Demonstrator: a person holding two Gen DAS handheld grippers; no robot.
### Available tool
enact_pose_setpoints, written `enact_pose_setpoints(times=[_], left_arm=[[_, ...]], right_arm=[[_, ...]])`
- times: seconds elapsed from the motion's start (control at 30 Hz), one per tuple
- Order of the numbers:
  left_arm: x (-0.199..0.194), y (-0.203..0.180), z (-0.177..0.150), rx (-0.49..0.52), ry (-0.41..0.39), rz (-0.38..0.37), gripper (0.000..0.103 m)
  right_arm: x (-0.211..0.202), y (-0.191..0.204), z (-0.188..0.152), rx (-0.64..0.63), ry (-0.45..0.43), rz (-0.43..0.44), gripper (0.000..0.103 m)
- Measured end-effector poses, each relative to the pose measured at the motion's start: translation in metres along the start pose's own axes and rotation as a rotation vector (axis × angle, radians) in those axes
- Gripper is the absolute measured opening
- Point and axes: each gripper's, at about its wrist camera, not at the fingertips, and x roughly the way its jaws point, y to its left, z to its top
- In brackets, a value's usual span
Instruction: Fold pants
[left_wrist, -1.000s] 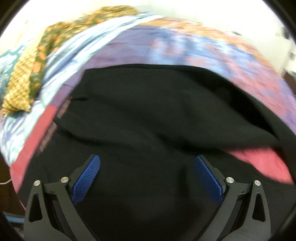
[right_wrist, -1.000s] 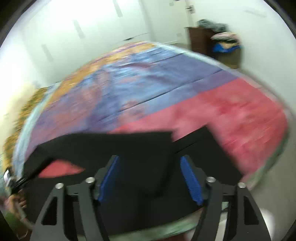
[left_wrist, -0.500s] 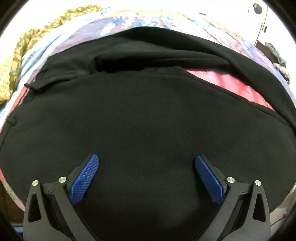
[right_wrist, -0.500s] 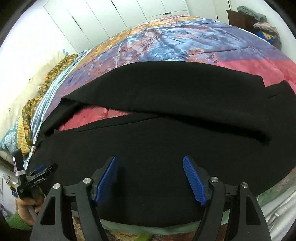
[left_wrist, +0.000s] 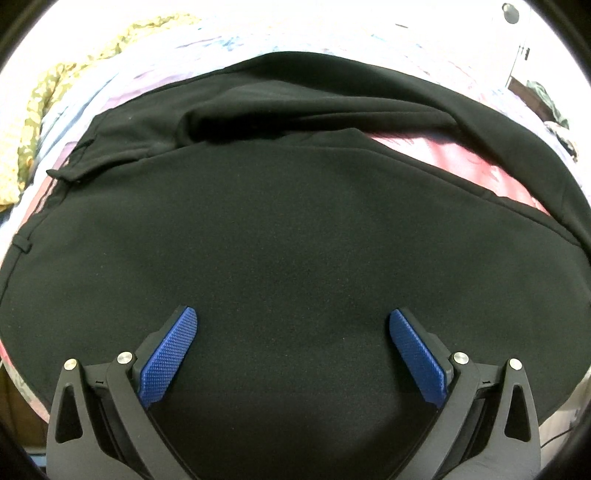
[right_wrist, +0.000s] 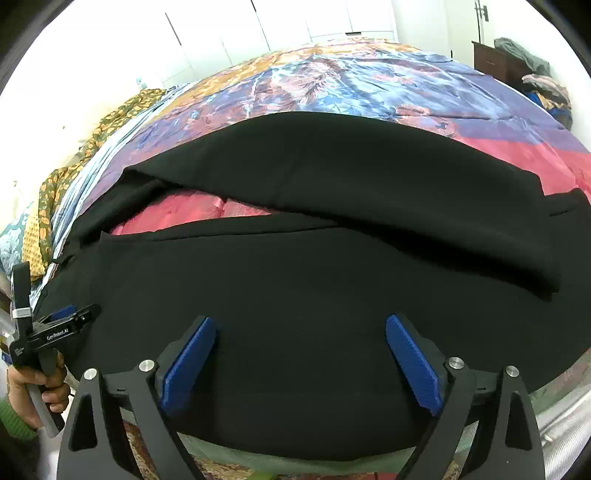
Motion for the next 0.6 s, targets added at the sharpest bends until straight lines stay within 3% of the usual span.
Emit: enact_pose_setpoints(times=[0.6], left_arm=[[0.0006,0.0004,0.0004,0.003,0.003,0.001,0.102]], right_arm=[[0.0029,0.0096,-0.0044,-0.045,-0.004,-0.027,0.103]])
